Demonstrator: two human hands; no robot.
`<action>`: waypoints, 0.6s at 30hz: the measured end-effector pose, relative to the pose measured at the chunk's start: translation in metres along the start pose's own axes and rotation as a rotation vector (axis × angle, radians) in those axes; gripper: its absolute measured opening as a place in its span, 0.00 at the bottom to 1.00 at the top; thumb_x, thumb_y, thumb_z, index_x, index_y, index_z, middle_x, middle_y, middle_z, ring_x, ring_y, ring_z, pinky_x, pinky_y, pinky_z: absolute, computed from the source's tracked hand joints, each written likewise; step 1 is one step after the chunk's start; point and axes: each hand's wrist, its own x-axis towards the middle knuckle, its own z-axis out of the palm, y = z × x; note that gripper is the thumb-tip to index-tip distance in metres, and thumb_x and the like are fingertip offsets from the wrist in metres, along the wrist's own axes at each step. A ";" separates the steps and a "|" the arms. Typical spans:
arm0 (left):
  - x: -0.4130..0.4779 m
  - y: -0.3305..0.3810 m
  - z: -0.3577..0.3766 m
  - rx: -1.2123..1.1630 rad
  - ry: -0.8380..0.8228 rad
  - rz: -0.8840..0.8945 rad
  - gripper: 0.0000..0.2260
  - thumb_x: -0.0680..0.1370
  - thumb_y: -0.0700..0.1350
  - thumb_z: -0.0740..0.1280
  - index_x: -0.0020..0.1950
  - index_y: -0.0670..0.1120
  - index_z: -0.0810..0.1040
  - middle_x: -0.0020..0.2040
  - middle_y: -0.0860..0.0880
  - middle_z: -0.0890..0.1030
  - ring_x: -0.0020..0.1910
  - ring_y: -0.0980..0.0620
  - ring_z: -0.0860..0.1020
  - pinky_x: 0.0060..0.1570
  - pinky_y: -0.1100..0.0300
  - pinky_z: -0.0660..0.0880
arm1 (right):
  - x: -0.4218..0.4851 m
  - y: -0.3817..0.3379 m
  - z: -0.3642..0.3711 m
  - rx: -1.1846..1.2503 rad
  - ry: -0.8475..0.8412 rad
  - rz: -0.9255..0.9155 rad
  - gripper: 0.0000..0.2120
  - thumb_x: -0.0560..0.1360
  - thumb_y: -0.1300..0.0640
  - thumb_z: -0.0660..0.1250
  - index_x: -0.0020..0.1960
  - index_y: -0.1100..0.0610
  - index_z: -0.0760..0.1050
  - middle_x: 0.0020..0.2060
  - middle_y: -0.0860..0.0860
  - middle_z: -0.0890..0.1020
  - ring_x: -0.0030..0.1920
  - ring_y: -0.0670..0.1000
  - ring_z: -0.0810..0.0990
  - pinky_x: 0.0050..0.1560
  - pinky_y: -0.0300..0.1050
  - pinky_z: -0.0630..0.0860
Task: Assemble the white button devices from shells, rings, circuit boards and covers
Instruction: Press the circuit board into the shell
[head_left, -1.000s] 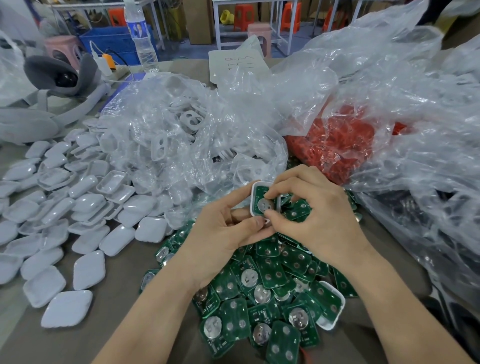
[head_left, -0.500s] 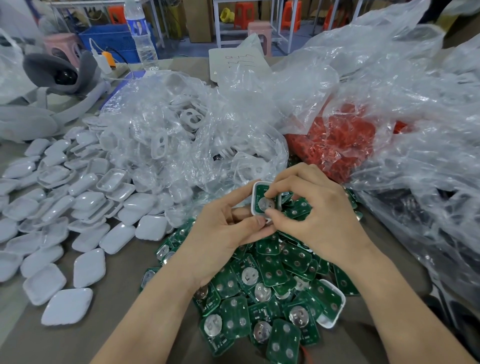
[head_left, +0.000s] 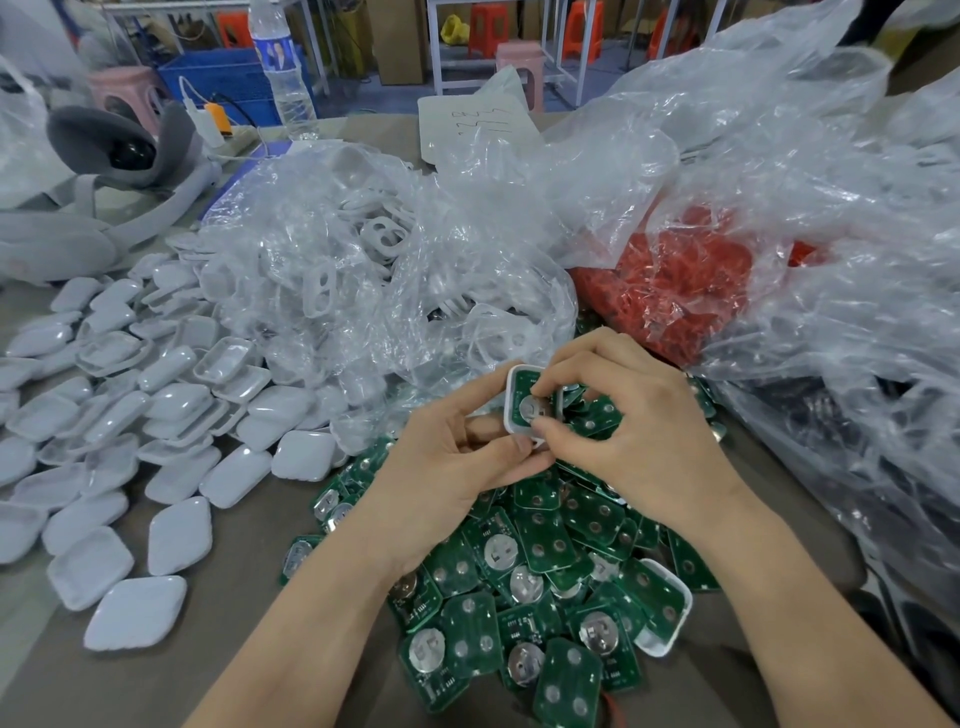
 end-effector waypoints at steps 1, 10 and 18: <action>0.000 0.000 0.000 -0.002 -0.001 -0.001 0.23 0.77 0.29 0.64 0.67 0.49 0.72 0.50 0.42 0.85 0.53 0.49 0.83 0.52 0.60 0.79 | 0.000 0.000 0.000 0.006 -0.007 0.001 0.06 0.69 0.60 0.74 0.45 0.58 0.80 0.45 0.49 0.78 0.47 0.51 0.76 0.49 0.39 0.72; 0.000 0.001 0.000 -0.082 0.011 -0.002 0.20 0.77 0.30 0.65 0.67 0.45 0.73 0.48 0.41 0.86 0.49 0.49 0.84 0.49 0.61 0.80 | 0.000 -0.001 -0.002 0.057 -0.028 0.031 0.06 0.69 0.60 0.75 0.46 0.57 0.82 0.46 0.49 0.78 0.48 0.45 0.76 0.51 0.35 0.71; -0.001 0.001 -0.001 -0.137 -0.001 0.017 0.18 0.71 0.40 0.68 0.61 0.46 0.77 0.48 0.42 0.86 0.48 0.49 0.85 0.49 0.61 0.80 | 0.000 -0.003 -0.002 0.053 -0.011 0.007 0.06 0.69 0.60 0.75 0.46 0.57 0.83 0.46 0.49 0.78 0.49 0.47 0.77 0.53 0.39 0.72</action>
